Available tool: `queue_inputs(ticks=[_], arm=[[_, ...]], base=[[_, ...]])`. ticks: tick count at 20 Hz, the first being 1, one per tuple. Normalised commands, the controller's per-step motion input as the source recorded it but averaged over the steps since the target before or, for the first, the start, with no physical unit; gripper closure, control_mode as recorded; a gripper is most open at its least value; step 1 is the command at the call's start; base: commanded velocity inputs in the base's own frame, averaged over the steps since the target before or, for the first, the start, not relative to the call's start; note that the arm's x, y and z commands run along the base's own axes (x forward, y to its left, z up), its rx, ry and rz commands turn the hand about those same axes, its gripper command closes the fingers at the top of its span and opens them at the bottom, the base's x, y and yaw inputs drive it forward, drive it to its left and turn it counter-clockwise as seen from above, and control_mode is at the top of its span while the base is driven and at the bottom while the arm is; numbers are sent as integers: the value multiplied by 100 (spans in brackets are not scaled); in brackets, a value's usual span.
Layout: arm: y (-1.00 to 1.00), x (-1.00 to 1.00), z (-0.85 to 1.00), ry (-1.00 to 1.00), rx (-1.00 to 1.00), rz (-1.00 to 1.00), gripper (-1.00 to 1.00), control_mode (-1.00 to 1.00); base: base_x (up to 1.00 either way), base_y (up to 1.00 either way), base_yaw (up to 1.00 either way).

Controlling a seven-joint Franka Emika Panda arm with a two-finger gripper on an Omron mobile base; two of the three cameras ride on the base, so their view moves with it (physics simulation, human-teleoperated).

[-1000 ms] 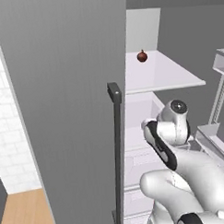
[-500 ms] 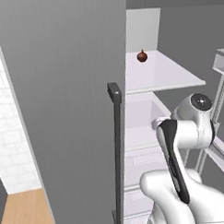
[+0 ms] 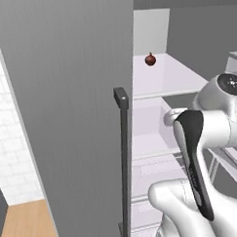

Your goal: Take the strawberry from the fridge and place it on top of the pancake, located on the dining counter.

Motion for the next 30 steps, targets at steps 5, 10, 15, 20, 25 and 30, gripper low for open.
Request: queue_inputs(ticks=[5, 10, 15, 20, 25, 30], arm=[[34, -61, 35, -33, 0, 0, 100, -100], [37, -12, 5, -4, 0, 0, 100, -100], [34, -47, 3, -13, 0, 0, 100, 100], [0, 0, 0, 0, 0, 0, 100, 100], [0, 0, 0, 0, 0, 0, 100, 100], [0, 0, 0, 0, 0, 0, 100, 100]], base=[[0, 0, 0], [0, 0, 0], [-20, 7, 0], [-100, 31, 0], [-100, 7, 0], [-93, -9, -22]])
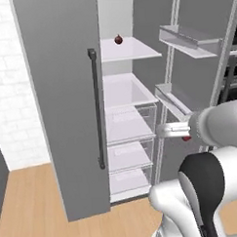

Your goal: Take the strawberry from the fridge and place it on top of the pancake, located on the dining counter.

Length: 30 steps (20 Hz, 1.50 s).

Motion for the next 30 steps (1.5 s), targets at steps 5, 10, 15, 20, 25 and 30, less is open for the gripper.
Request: queue_inputs(ticks=[5, 10, 15, 20, 25, 30], arm=[[0, 0, 0, 0, 0, 0, 100, 100], [0, 0, 0, 0, 0, 0, 100, 100], [0, 0, 0, 0, 0, 0, 100, 100], [0, 0, 0, 0, 0, 0, 100, 100], [0, 0, 0, 0, 0, 0, 100, 100], [0, 0, 0, 0, 0, 0, 100, 100]], base=[[-1, 0, -98], [0, 0, -100], [0, -5, -96], [15, -60, -76], [35, -100, -46], [19, -100, -32]])
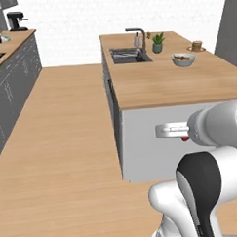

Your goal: Take the strawberry from the fridge and place it on top of the pancake, located on the dining counter.

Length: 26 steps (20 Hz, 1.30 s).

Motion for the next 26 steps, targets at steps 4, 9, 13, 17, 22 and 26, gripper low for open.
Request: queue_inputs(ticks=[4, 9, 13, 17, 22, 26], arm=[[0, 0, 0, 0, 0, 0, 100, 100], [0, 0, 0, 0, 0, 0, 100, 100], [0, 0, 0, 0, 0, 0, 100, 100], [0, 0, 0, 0, 0, 0, 100, 100], [0, 0, 0, 0, 0, 0, 100, 100], [0, 0, 0, 0, 0, 0, 100, 100]], base=[[27, -100, -23], [40, -100, -14], [56, -100, -8], [69, -100, 0], [64, -100, 1], [48, -100, 4]])
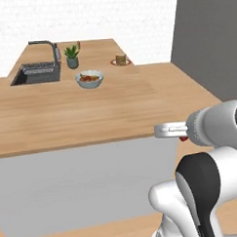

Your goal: Take the strawberry from the fridge and place it on top of the pancake, located on the dining counter.

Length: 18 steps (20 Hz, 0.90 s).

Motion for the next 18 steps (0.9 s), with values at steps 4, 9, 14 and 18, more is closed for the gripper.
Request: queue_inputs(ticks=[4, 9, 14, 18], arm=[[0, 0, 0, 0, 0, 0, 100, 100], [0, 0, 0, 0, 0, 0, 100, 100], [0, 0, 0, 0, 0, 0, 100, 100], [0, 0, 0, 0, 0, 0, 100, 100]], base=[[36, -100, 8], [13, -100, 9], [5, -100, 8], [40, -100, 14]])
